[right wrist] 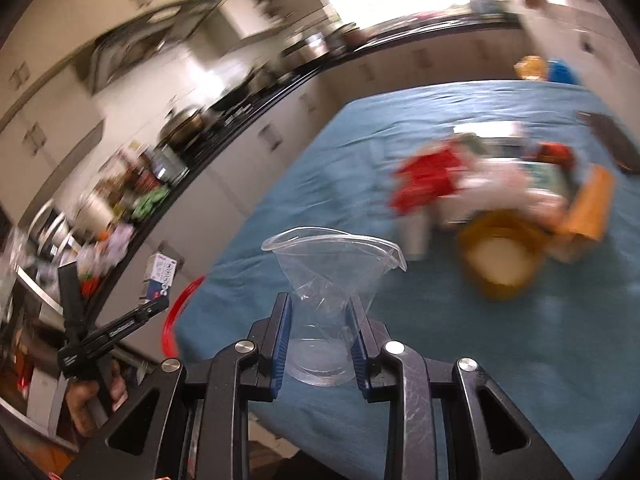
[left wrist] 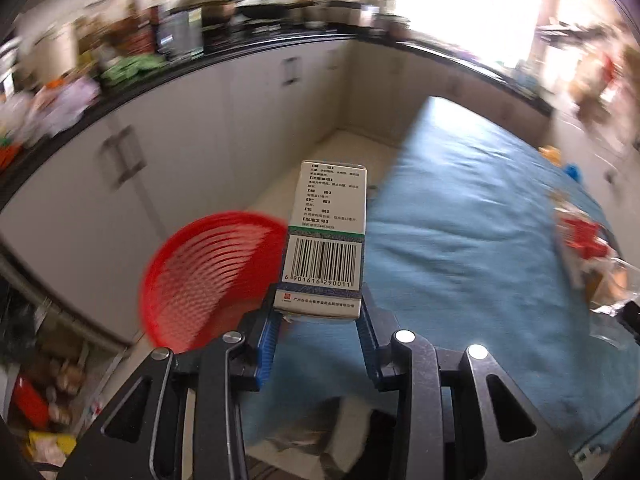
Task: Collect trash
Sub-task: 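Carry the box and cup to the red basket and release both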
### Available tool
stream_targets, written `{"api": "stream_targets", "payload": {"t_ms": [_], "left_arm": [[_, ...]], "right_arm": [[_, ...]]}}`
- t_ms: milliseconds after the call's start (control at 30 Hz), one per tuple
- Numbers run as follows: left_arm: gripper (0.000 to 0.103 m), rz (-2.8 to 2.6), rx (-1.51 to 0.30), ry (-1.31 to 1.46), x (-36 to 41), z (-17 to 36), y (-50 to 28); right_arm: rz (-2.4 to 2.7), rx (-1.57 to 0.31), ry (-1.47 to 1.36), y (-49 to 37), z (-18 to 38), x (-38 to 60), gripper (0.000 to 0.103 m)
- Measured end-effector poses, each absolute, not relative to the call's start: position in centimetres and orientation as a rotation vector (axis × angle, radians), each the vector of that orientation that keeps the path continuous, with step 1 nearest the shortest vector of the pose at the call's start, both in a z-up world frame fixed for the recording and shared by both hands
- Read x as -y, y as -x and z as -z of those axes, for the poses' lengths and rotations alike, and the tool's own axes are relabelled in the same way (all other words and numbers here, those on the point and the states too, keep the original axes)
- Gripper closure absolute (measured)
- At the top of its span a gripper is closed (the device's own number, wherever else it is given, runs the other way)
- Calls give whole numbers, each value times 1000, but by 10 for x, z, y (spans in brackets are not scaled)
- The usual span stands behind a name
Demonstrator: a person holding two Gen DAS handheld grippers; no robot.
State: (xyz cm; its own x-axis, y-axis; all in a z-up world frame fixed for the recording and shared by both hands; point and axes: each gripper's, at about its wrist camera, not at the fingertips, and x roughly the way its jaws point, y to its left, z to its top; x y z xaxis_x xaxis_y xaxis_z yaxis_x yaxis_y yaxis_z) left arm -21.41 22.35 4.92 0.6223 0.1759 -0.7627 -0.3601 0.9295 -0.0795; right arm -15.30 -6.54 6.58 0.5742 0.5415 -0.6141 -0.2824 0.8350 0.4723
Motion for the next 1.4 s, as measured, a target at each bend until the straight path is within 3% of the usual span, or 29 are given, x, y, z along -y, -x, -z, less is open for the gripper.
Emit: {"api": "stream_targets", "payload": {"t_ms": [233,667,733,800,867,1400], "left_arm": [[68,-419,-898,326,-292,-12,225],[67,-448,-911,380,-328,9,225],[59,-442,-905,390,-330,9,226],[57,-439,-898,394,-329,8,228],[56,-438,-892,394,-329,6,229],[35,-526,-842,232,-293,-23,230]], "right_arm": [[-684,-884,-235,122,-61,-43,73],[-913,-962,-96,66,-36,-218,70],[-920,-978,-100,61,-28,-228,69],[-925,-1003,-114,56,-22,-234,61],[-925,-1019,-135,52,-17,-238,47],[-823,-955,-177,64,-36,-167,39]]}}
